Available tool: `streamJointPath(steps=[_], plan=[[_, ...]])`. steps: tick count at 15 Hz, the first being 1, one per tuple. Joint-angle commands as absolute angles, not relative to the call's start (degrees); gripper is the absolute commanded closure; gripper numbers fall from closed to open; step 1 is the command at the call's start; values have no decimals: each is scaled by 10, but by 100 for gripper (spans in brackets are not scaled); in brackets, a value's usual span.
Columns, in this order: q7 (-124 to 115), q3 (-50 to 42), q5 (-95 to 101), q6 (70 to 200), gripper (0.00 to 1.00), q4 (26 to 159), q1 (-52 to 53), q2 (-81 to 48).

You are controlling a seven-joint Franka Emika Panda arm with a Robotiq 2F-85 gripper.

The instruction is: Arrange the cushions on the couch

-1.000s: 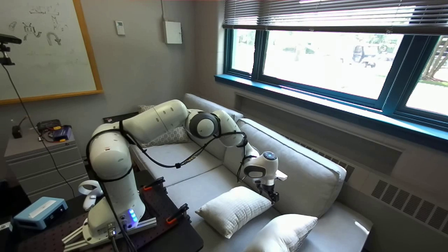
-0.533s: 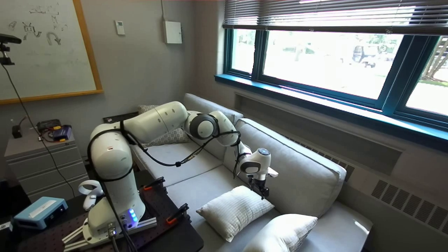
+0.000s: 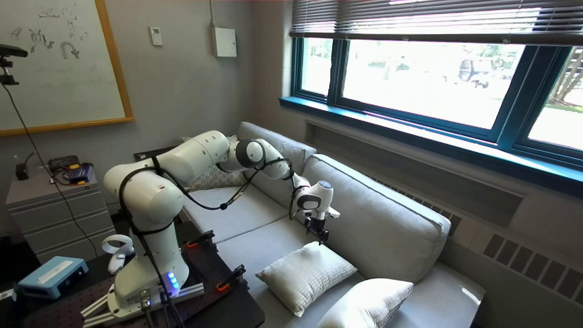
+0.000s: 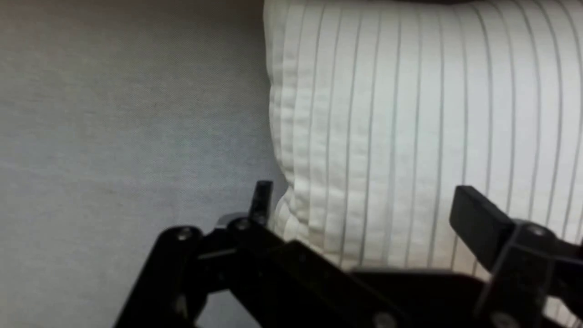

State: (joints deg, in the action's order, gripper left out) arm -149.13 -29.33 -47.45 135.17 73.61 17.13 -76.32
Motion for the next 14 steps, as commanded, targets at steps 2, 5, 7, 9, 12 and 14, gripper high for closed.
streamJointPath(steps=[2,5,7,9,12,14], plan=[[-1491,-375,-503,1258,0,726,264,-805],[-1492,-362,-495,1272,0,736,264,-797],[-1492,-365,-495,1272,0,736,268,-801],[-1492,-368,-495,1271,0,736,265,-802],[-1492,-405,-595,1276,0,760,297,-822],[-1490,-439,-697,1278,0,788,332,-850]])
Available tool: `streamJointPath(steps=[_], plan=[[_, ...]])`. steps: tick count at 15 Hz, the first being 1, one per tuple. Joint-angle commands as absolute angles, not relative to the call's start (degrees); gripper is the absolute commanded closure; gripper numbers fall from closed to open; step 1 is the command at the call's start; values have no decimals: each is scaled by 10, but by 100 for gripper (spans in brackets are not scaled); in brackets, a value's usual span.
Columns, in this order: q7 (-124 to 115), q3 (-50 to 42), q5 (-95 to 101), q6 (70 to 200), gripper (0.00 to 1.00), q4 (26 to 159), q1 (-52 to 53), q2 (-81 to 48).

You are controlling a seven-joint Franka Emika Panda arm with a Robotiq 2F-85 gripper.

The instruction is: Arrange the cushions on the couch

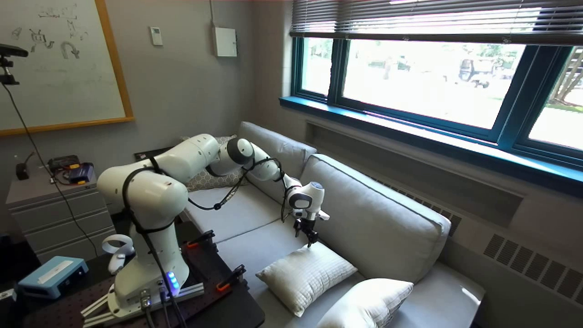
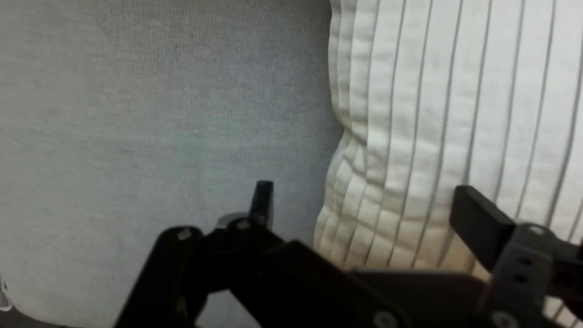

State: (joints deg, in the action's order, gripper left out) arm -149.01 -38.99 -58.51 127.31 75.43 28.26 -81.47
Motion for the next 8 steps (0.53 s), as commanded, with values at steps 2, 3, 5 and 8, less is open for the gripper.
streamJointPath(steps=[2,3,5,8], plan=[[-1490,-439,-749,1338,0,876,373,-840],[-1490,-434,-762,1370,0,890,379,-849],[-1490,-417,-774,1434,0,930,386,-852],[-1490,-410,-798,1490,0,988,396,-852]])
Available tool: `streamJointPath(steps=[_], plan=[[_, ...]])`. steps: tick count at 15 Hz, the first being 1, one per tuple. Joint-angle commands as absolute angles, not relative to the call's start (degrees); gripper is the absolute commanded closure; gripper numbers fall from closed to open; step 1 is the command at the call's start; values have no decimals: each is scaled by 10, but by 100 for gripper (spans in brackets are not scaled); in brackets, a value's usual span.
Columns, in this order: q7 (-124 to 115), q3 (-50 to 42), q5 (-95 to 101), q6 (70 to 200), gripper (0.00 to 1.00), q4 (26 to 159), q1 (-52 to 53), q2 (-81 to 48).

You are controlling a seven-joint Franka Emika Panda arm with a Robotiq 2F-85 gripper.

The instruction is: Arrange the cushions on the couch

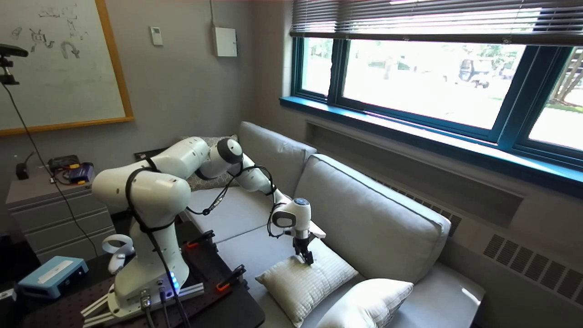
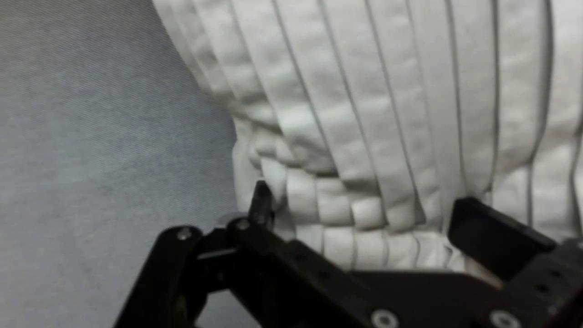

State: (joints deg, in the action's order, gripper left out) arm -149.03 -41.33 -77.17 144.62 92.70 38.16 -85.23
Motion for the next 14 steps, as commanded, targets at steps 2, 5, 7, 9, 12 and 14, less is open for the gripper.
streamJointPath(steps=[2,5,7,9,12,14], plan=[[-1490,-407,-804,1525,0,1016,393,-852],[-1490,-406,-811,1569,25,1050,382,-851],[-1490,-408,-823,1594,40,1071,379,-849],[-1490,-406,-838,1632,55,1085,373,-847],[-1490,-397,-868,1705,79,1102,358,-846],[-1490,-388,-894,1749,93,1110,341,-846]])
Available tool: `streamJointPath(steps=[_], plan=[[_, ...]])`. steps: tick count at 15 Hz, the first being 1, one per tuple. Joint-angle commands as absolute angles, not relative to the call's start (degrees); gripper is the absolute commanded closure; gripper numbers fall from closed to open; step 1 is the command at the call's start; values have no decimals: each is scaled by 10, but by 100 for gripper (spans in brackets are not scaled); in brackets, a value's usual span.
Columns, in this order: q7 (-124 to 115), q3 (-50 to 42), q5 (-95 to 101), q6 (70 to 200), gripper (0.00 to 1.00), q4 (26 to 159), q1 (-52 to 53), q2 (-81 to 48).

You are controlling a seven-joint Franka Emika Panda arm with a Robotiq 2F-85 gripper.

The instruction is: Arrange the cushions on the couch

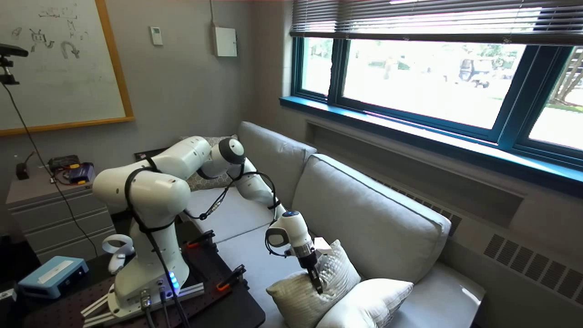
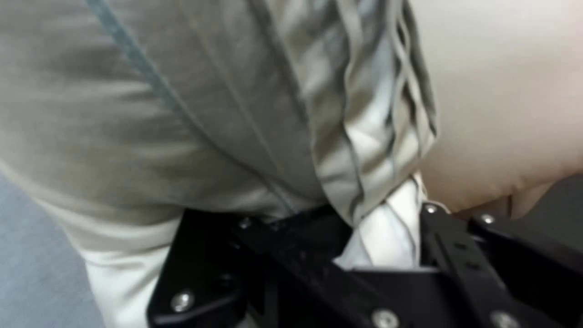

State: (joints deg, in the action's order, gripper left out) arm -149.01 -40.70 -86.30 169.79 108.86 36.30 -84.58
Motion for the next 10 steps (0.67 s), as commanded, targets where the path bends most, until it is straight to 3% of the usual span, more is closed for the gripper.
streamJointPath(steps=[1,2,10], plan=[[-1490,-386,-907,1748,94,1117,334,-846],[-1490,-384,-907,1732,98,1110,327,-846],[-1490,-396,-797,1547,92,910,333,-832]])
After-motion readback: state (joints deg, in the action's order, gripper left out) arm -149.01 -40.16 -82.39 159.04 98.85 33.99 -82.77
